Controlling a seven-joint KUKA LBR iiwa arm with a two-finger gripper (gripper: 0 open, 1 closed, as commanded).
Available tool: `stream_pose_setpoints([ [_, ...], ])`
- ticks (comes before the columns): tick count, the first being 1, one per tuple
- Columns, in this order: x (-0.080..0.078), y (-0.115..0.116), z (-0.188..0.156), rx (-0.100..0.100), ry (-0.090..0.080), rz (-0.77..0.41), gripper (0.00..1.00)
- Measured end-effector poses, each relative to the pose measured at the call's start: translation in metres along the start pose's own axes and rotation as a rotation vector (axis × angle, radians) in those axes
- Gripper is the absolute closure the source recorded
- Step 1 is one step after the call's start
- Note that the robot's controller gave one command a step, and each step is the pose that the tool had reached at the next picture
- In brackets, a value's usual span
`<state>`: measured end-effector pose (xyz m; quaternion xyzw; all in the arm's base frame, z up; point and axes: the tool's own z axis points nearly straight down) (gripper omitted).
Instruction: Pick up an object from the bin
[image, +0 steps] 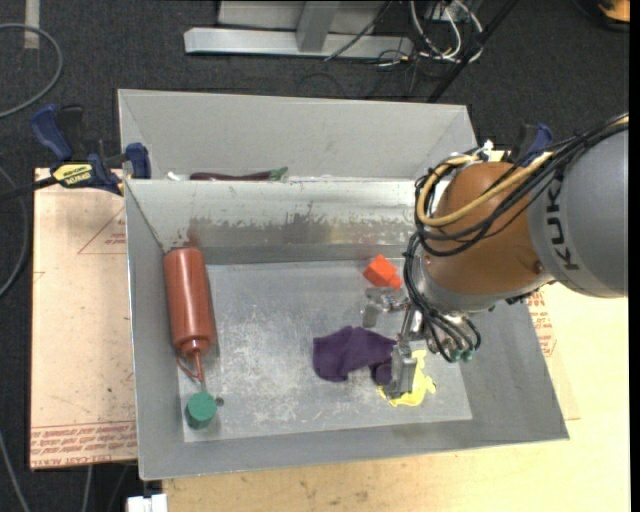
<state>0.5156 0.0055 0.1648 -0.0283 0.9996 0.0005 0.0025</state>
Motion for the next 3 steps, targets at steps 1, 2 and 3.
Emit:
stream_pose_setpoints([
  [1,0.003,-0.007,0.033,-0.001,0.002,-0.069,0.0],
  [2,-0.009,-0.017,0.07,0.0,-0.004,-0.198,0.0],
  [3,-0.013,-0.015,0.088,-0.002,0.001,-0.108,0.0],
])
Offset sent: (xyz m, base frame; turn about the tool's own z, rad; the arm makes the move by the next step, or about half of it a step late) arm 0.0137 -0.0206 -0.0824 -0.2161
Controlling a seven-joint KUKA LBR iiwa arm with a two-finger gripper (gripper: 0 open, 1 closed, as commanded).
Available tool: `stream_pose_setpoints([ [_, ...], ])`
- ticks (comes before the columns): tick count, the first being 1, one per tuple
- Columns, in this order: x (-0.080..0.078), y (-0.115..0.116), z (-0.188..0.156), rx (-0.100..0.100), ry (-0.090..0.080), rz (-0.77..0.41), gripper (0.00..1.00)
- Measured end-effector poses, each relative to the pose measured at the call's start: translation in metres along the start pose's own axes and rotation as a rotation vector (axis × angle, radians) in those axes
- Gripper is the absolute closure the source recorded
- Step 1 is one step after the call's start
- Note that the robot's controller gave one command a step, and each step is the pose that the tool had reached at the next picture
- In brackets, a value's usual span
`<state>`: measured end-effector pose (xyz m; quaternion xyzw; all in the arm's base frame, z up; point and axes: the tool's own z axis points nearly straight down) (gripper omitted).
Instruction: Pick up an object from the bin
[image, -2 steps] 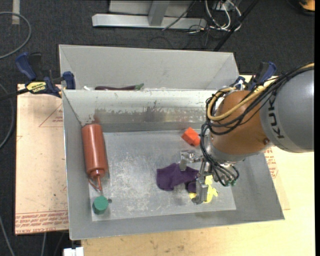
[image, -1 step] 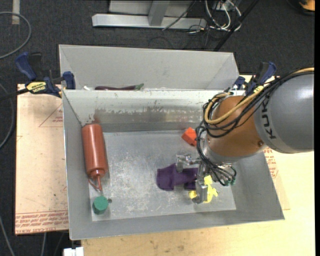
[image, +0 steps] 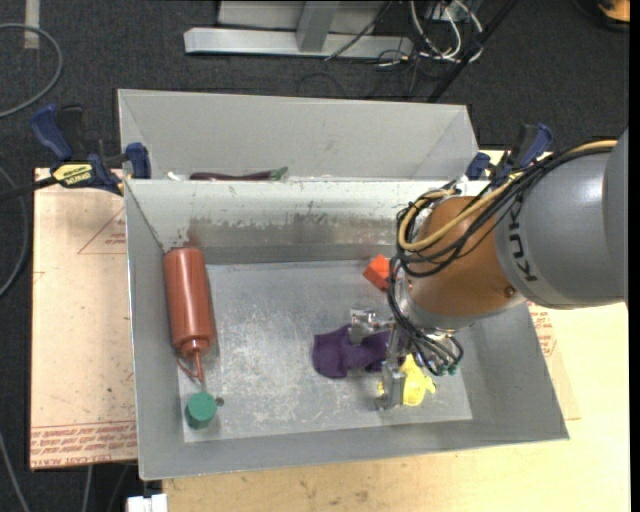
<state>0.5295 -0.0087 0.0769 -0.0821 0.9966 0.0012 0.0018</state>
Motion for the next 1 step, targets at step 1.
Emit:
stream_pose_setpoints([
  [1,-0.0566,0.0146,-0.002,0.001,-0.01,0.01,1.0],
])
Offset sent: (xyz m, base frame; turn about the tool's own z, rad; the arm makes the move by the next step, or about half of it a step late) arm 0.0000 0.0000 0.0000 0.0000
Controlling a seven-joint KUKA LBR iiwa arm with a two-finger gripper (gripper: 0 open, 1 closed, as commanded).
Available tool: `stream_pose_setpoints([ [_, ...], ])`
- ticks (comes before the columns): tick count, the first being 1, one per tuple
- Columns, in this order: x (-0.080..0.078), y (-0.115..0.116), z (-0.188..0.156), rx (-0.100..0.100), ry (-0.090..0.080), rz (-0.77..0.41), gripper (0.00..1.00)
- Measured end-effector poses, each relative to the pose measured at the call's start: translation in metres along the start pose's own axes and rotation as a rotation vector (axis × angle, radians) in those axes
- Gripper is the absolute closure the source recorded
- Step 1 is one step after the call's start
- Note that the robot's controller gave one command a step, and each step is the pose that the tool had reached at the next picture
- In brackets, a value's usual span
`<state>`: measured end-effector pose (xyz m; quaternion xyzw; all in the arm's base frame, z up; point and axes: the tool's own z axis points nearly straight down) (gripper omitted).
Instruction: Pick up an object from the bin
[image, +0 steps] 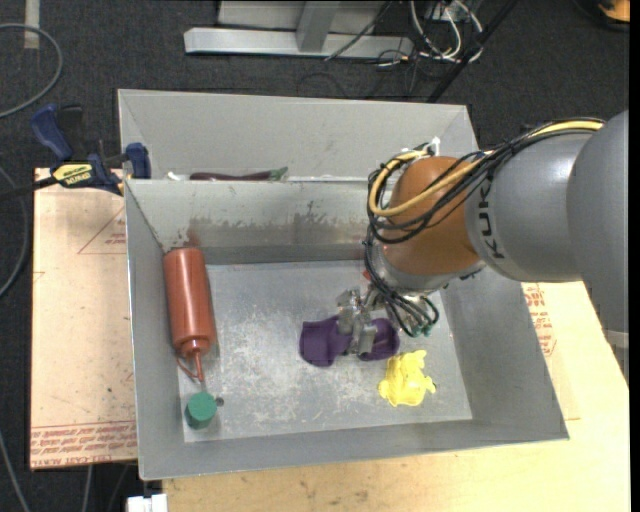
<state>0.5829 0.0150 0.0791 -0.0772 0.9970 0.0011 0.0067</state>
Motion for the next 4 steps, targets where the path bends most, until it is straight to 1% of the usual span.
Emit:
stream_pose_setpoints([
  [1,0.0,0.0,0.0,0.0,0.0,0.0,1.0],
  [2,0.004,0.002,-0.098,-0.001,-0.004,-0.025,1.0],
  [3,0.004,0.002,-0.098,-0.001,-0.004,-0.025,1.0],
  [4,0.009,-0.024,-0.261,0.0,-0.013,0.096,1.0],
])
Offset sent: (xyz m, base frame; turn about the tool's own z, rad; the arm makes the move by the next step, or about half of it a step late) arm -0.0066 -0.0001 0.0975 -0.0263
